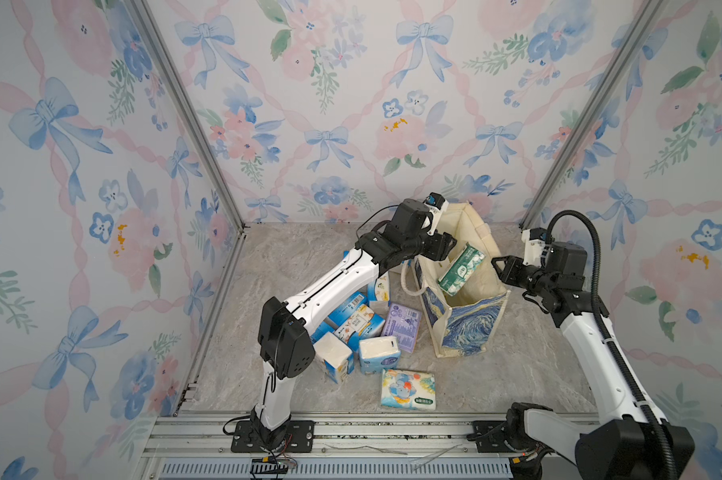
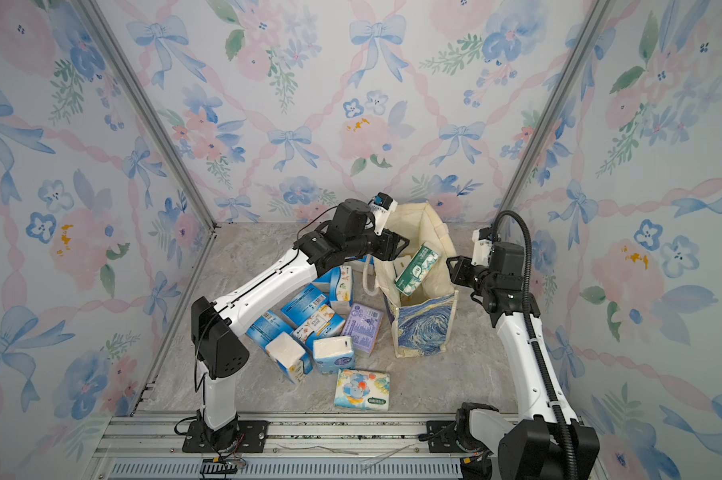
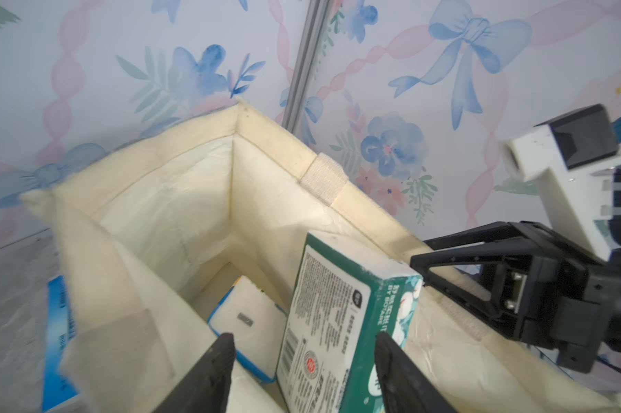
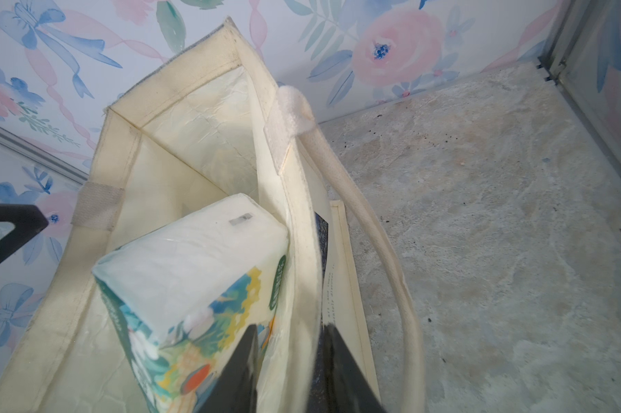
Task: Put tissues into the canvas bag
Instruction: Place the pack of facial tissues in the canvas bag, then adjust the canvas bag at the center of the board.
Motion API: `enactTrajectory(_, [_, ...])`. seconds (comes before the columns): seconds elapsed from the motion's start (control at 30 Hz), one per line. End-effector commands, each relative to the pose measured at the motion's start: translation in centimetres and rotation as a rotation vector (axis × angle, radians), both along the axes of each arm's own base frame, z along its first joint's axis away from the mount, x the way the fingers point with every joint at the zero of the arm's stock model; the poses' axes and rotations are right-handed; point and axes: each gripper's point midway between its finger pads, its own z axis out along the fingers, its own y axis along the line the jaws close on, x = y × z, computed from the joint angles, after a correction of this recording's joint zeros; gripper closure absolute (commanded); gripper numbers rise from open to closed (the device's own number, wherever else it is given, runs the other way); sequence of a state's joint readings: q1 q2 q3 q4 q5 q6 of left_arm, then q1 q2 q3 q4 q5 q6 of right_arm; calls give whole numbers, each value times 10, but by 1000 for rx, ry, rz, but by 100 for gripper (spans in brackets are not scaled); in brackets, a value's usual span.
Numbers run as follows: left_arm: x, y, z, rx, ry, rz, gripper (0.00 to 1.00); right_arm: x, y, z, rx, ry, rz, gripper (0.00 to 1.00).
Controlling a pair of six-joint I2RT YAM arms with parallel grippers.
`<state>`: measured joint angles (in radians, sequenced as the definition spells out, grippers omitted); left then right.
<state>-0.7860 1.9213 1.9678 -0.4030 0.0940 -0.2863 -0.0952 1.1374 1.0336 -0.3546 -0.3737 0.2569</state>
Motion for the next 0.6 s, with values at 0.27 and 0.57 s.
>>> enactTrajectory(0.27, [9,59,-21,94,33,132,37,0,3,13,-8,-33,12,71])
enactTrajectory(0.57, [15,50,-41,63,114,87,41,-2,3,16,-8,-39,11,71])
